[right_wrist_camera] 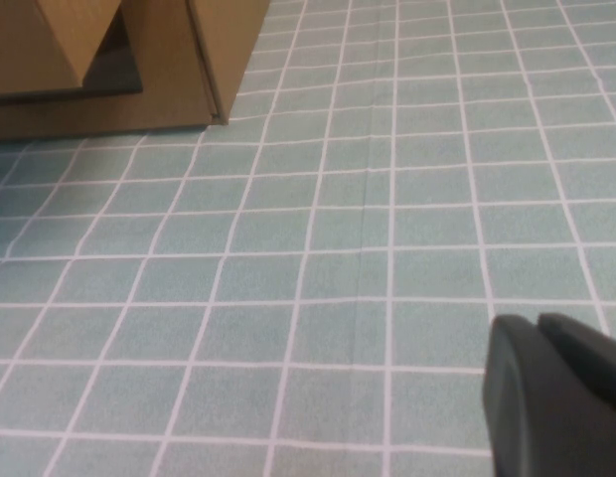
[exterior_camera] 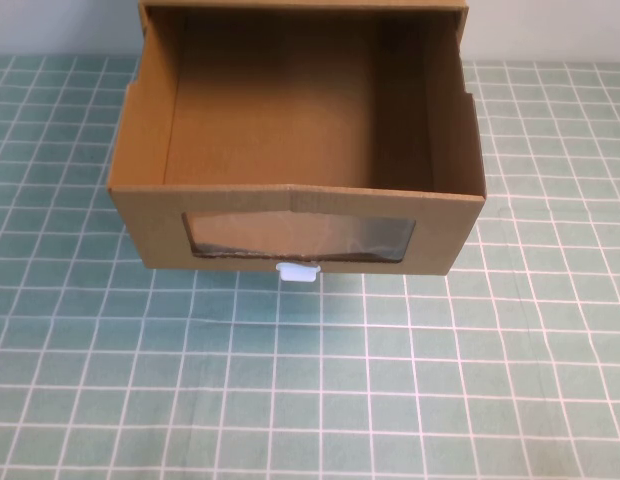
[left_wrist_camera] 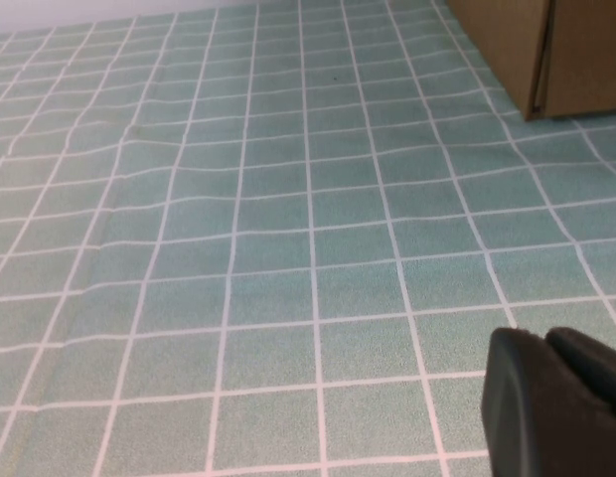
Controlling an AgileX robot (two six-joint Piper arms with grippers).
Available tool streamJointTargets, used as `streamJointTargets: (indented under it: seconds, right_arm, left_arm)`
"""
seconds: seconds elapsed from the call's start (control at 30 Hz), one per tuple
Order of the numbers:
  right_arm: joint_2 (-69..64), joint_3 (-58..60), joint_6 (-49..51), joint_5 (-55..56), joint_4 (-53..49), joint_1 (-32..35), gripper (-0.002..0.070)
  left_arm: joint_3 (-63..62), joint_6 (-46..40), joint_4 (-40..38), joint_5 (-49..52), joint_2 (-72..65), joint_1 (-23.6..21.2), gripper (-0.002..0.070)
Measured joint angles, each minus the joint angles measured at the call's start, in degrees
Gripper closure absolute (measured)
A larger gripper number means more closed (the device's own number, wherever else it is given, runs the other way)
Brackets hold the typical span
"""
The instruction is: Close the shoe box
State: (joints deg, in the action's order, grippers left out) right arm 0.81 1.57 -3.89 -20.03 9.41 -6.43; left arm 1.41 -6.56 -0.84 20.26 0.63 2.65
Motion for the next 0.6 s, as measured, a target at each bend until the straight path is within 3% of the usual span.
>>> streamJointTargets:
  seconds: [0.3, 0.6]
  right_arm:
    - [0.0, 0.0, 0.0, 0.0, 0.0, 0.0, 0.0689]
    - [0.0, 0.0, 0.0, 0.0, 0.0, 0.0, 0.0689]
  left_arm:
    - [0.0, 0.1, -0.6, -0.1, 0.0, 0.0, 0.0680]
    - [0.1, 5.7, -7.3, -3.4, 0.0, 0.0, 0.0680]
